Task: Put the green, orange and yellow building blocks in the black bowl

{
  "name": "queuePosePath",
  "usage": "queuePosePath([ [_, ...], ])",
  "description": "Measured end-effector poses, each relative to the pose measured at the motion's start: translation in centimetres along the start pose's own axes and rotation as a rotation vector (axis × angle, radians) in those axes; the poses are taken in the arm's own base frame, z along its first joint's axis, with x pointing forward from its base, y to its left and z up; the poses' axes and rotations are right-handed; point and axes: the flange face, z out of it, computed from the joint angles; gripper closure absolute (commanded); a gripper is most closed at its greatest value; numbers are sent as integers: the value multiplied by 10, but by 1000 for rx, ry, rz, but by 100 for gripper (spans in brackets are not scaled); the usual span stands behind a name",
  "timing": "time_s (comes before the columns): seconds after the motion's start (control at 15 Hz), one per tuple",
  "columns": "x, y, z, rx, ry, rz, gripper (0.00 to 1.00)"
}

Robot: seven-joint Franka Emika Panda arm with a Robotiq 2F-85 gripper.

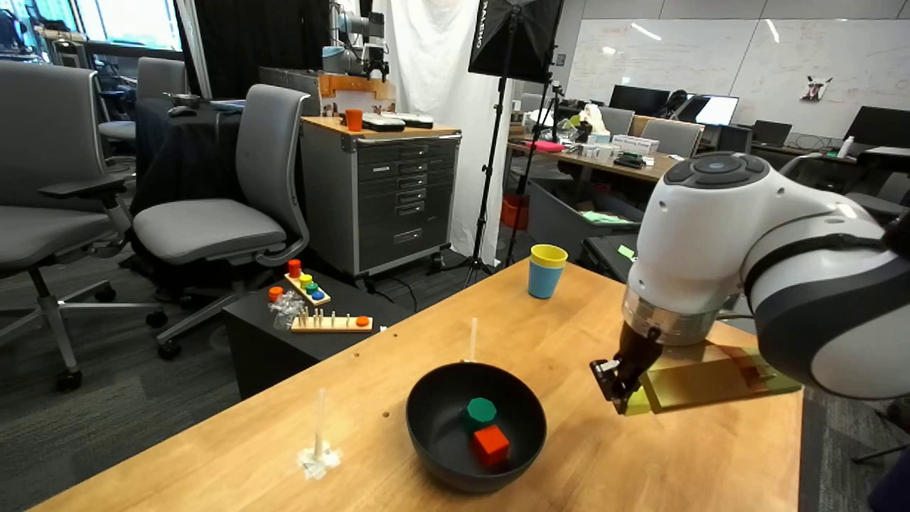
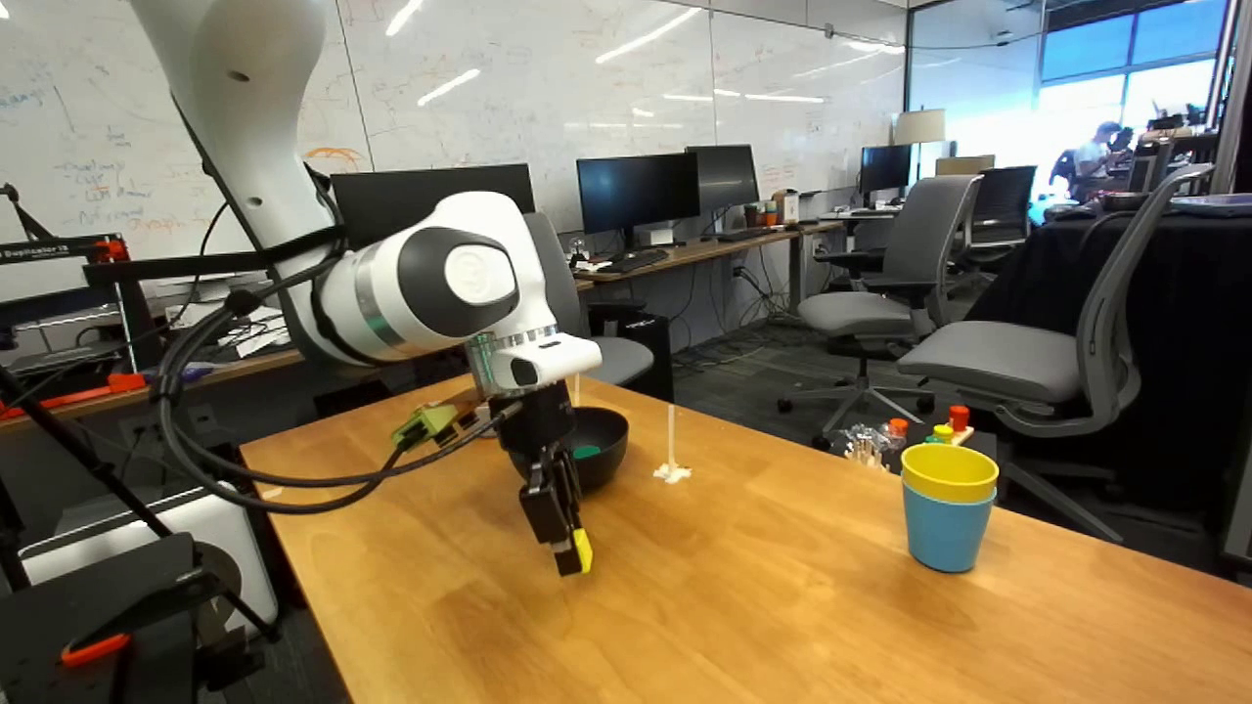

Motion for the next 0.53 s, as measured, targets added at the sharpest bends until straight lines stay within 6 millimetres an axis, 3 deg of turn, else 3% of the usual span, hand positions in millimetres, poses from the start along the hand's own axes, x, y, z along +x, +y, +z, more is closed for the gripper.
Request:
queuePosePath([
  [0.27,5,-18,-48,73,53,-17,86],
  [0.53,-7,-43,-85,131,87,-56,86],
])
